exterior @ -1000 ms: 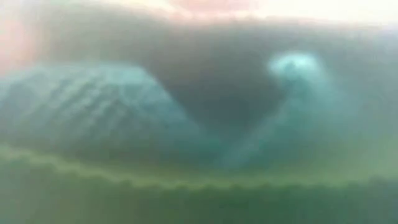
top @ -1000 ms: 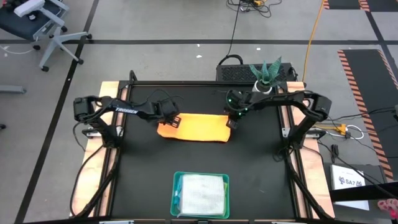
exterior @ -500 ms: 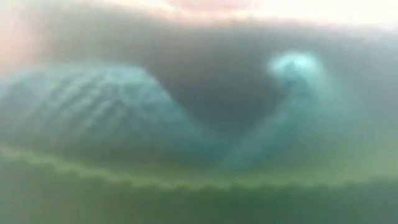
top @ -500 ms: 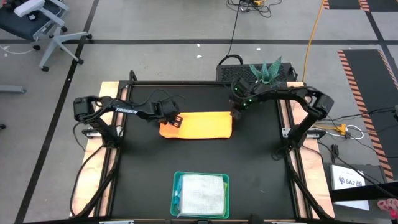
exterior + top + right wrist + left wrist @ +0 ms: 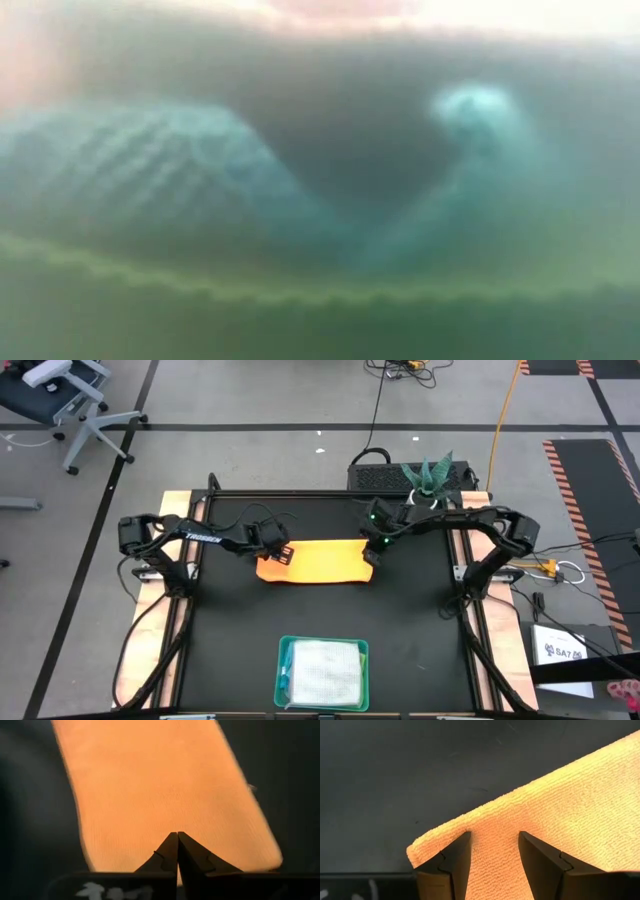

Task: Fold microfiber towels
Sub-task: Fold the orange microfiber cloth

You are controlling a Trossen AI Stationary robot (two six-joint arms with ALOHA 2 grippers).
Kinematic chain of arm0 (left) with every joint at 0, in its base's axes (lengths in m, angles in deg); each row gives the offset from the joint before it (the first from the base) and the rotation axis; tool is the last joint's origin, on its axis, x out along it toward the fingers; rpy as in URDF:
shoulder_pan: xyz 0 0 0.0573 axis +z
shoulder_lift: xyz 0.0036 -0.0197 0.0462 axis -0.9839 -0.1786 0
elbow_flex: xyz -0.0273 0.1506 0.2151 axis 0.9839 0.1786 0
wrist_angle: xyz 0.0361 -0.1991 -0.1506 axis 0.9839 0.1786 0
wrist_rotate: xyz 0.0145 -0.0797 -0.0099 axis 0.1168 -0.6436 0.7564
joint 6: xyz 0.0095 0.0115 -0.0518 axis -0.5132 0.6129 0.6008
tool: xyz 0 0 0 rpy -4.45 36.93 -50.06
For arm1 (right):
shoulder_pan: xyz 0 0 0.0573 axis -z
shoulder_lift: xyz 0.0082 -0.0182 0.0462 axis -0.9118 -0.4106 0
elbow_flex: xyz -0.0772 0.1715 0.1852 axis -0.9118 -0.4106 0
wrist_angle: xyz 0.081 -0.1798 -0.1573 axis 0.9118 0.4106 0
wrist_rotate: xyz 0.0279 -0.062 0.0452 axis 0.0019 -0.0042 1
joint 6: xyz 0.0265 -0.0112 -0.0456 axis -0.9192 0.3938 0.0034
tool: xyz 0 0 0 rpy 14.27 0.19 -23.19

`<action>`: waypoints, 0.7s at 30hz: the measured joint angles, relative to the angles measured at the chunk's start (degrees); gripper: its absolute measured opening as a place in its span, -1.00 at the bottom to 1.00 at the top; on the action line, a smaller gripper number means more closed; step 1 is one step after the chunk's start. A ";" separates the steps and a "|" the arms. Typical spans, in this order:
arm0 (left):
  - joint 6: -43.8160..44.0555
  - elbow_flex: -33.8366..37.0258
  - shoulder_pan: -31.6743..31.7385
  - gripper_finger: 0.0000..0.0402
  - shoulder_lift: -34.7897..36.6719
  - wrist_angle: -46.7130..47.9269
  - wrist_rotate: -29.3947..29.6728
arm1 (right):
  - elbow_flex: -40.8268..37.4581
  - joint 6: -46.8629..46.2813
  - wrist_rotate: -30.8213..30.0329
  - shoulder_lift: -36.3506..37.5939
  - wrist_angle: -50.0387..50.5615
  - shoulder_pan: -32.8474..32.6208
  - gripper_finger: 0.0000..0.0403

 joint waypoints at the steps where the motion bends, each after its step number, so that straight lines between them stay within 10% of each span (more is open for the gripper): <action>1: 0.01 0.00 0.00 -0.18 0.00 0.01 0.00 | 0.00 0.03 -0.70 -0.30 -0.82 -0.31 -1.00; 21: 2.20 0.00 -1.70 -0.18 0.02 -2.12 -0.55 | 0.04 5.04 -4.15 -6.54 -0.79 4.87 -1.00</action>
